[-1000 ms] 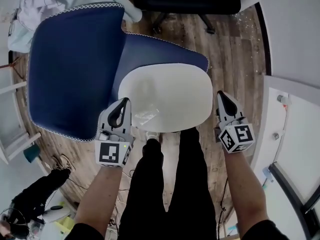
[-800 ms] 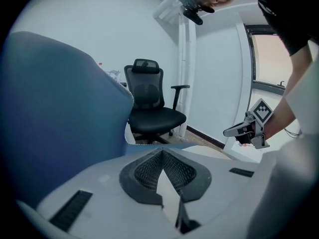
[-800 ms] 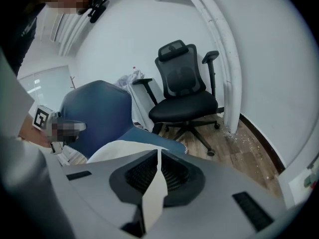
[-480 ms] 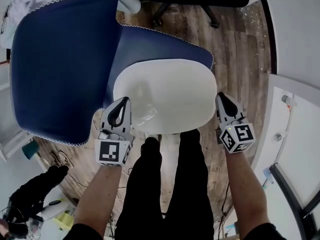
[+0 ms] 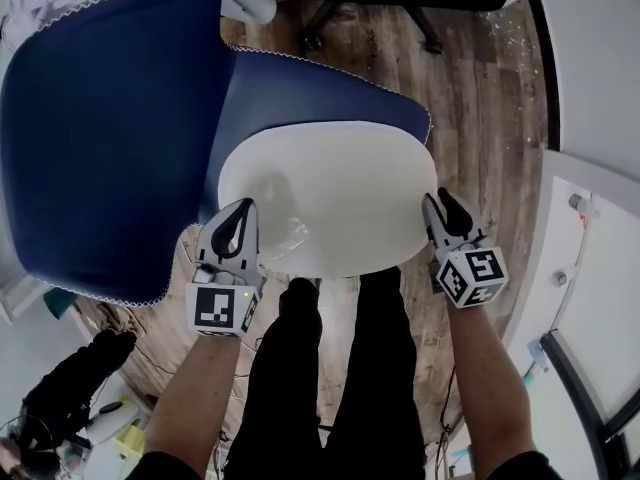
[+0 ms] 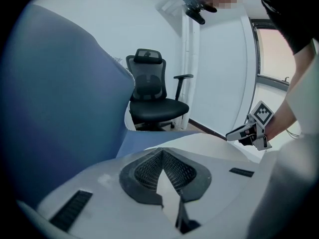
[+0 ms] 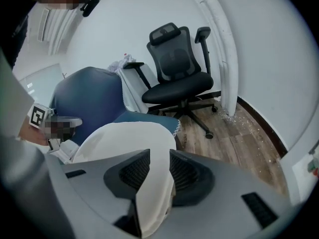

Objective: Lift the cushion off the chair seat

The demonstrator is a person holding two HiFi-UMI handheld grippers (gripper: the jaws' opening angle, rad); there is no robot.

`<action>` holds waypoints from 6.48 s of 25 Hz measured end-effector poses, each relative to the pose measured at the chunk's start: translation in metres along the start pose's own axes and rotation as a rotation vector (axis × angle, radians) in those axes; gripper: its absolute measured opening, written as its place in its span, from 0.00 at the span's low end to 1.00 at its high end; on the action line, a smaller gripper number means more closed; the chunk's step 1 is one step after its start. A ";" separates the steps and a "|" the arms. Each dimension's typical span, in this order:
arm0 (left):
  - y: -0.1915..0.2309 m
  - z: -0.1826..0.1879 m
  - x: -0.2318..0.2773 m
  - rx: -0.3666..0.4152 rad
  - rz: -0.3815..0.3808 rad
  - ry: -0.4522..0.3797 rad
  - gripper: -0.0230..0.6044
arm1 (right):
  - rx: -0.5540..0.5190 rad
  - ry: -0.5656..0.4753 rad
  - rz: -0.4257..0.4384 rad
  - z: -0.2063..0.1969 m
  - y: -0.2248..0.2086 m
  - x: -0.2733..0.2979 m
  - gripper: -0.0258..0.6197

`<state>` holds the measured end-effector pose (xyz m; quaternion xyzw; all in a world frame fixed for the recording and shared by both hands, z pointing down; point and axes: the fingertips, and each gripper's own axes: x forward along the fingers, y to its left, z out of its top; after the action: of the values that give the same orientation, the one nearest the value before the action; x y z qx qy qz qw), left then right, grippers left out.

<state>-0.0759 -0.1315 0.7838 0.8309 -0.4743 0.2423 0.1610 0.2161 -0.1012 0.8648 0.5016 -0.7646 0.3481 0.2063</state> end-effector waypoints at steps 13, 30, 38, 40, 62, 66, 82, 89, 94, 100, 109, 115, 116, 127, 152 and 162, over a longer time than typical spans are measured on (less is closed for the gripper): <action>0.015 -0.001 0.007 0.018 0.031 0.003 0.04 | 0.087 0.082 0.054 -0.030 -0.014 0.023 0.46; 0.029 0.008 0.002 0.033 0.062 0.017 0.04 | 0.215 0.105 0.186 -0.034 -0.005 0.029 0.35; 0.027 0.029 0.000 0.023 0.057 0.009 0.04 | 0.145 0.116 0.155 -0.017 0.005 0.014 0.26; 0.025 0.040 -0.003 0.032 0.053 0.000 0.04 | 0.125 0.113 0.153 -0.011 0.011 0.006 0.24; 0.023 0.129 -0.068 0.083 0.057 -0.078 0.04 | 0.087 0.040 0.132 0.068 0.076 -0.055 0.12; 0.025 0.136 -0.080 0.081 0.067 -0.080 0.04 | 0.081 0.034 0.139 0.080 0.090 -0.065 0.12; 0.010 0.200 -0.145 0.113 0.028 -0.125 0.04 | 0.074 0.014 0.197 0.143 0.171 -0.106 0.11; 0.025 0.237 -0.169 0.102 0.048 -0.191 0.04 | 0.040 -0.012 0.203 0.178 0.195 -0.125 0.11; 0.038 0.263 -0.185 0.083 0.070 -0.227 0.04 | 0.016 -0.040 0.188 0.206 0.206 -0.143 0.10; 0.049 0.295 -0.212 0.071 0.085 -0.289 0.04 | -0.002 -0.085 0.160 0.245 0.205 -0.168 0.10; 0.056 0.333 -0.243 0.090 0.106 -0.356 0.04 | 0.004 -0.133 0.183 0.291 0.212 -0.213 0.10; 0.050 0.350 -0.265 0.118 0.102 -0.377 0.04 | -0.018 -0.154 0.219 0.312 0.228 -0.245 0.10; 0.050 0.353 -0.267 0.120 0.105 -0.382 0.04 | -0.023 -0.160 0.224 0.316 0.230 -0.250 0.10; 0.060 0.372 -0.294 0.136 0.154 -0.400 0.04 | -0.073 -0.244 0.309 0.373 0.263 -0.292 0.10; 0.115 0.464 -0.360 0.143 0.306 -0.518 0.04 | -0.109 -0.436 0.332 0.489 0.266 -0.352 0.10; 0.107 0.476 -0.345 0.147 0.271 -0.534 0.04 | -0.150 -0.488 0.276 0.507 0.259 -0.362 0.10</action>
<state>-0.1986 -0.1769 0.2006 0.8037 -0.5876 0.0685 -0.0637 0.1465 -0.1845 0.1994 0.4453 -0.8762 0.1845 0.0033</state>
